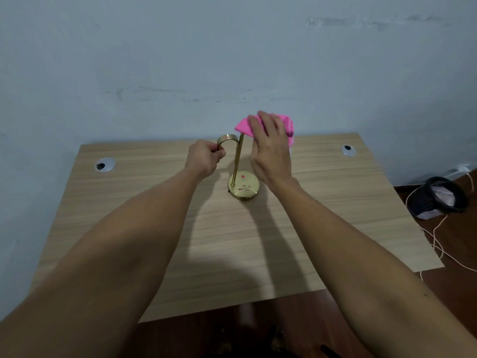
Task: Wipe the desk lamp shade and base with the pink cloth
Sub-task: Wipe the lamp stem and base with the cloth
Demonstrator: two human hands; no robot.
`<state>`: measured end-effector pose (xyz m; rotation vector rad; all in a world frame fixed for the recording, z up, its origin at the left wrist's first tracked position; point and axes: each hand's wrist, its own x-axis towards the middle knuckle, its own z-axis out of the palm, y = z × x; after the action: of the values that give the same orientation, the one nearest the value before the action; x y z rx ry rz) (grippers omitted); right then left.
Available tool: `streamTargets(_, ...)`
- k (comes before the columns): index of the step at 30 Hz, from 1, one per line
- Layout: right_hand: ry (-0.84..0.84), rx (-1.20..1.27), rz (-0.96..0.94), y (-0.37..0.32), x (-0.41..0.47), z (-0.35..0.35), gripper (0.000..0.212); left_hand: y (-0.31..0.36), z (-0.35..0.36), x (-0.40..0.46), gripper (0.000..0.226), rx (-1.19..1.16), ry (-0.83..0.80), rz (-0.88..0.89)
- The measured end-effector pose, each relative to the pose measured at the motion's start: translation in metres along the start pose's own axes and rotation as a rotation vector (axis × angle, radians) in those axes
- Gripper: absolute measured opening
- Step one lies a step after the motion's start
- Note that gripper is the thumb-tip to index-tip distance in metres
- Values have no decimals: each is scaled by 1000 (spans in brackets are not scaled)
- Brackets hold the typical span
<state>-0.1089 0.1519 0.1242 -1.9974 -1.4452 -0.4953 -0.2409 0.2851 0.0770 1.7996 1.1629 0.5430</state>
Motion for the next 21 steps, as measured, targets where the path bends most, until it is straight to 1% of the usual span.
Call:
streamTargets(2,39,56,236,0,2,-1,47,0,1,0,15,4,7,-1)
streamTargets(3,43,72,308,-3,3,-1,48,0,2,0,16,12,9,1)
streamTargets(4,37,70,325,-5,3,-1,50,1,1,0,15,21,10,2)
streamTargets(5,25,63,280,-7,3,-2,52,1,1,1,15,23,9,2)
streamTargets(6,-2,39,185,-9,1,-2,56,0,0,1,14,23,8,1)
streamTargets(8,-75,-48,-92,-6,-3,-2,60,-1,0,2,12,27,6,10)
streamTargets(9,-91,-91,-202,-1,-4,-1,61,-1,0,2,13,30,3,15)
streamTargets(10,-82,-102,-223,2,-5,0,62,-1,1,2,14,33,0,19)
streamTargets(11,-59,-73,-141,3,-6,2,62,-1,1,2,15,37,0,22)
streamTargets(13,24,25,169,0,-6,2,61,0,0,1,16,41,5,22)
streamTargets(14,48,56,283,-4,-5,3,61,0,0,0,15,45,9,20)
streamTargets(15,55,60,324,-7,-4,3,61,1,0,0,15,49,13,20)
streamTargets(16,40,46,287,-9,-4,3,62,1,0,0,14,51,15,20)
streamTargets(17,8,21,193,-9,-4,3,63,1,0,1,14,50,15,23)
streamTargets(19,-50,-33,-56,-4,-7,4,66,1,-1,0,15,51,13,27)
streamTargets(20,-60,-45,-142,-1,-9,6,68,1,0,0,15,49,14,30)
streamTargets(21,-59,-35,-157,2,-10,7,69,0,0,0,16,44,15,30)
